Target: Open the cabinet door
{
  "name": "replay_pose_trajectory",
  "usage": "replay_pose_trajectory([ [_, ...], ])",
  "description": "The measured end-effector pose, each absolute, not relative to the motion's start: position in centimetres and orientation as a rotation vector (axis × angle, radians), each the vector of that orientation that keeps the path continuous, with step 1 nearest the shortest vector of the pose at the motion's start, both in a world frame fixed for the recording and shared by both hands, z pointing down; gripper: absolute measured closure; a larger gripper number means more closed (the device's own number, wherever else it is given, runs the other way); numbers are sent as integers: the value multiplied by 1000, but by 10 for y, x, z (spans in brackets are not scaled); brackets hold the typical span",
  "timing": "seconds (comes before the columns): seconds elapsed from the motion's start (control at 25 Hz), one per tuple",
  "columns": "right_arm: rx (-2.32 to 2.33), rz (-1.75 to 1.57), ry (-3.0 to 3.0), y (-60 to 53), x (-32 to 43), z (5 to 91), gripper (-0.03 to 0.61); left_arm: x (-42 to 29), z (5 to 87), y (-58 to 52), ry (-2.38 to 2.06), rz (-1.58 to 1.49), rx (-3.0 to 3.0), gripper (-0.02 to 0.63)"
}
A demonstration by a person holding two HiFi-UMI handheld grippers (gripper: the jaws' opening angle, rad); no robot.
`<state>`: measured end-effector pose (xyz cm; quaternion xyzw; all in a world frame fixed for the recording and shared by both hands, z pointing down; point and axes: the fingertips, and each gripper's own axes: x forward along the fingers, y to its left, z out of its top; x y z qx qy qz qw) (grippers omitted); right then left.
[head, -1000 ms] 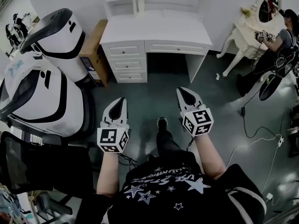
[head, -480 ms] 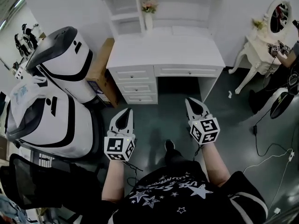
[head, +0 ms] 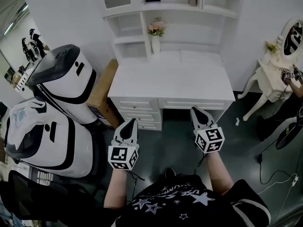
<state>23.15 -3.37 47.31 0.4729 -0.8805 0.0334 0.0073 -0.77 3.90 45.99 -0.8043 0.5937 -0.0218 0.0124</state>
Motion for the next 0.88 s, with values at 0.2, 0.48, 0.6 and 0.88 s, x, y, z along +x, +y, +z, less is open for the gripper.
replay_pose_trajectory([
  [0.2,1442,93,-2784,-88,234,473,572,-2,458,-14,1872,-66,-2476,606],
  [0.48,1428,88,-2823,-133,234,461,572,3,453,-57,1890,-47,-2481,604],
  [0.6,1407,53,-2848,-145,228,450,572,1,444,-72,1890,-17,-2469,604],
  [0.88,1413,-15,-2876,-181,213,430,572,-11,421,-117,1861,95,-2466,604],
])
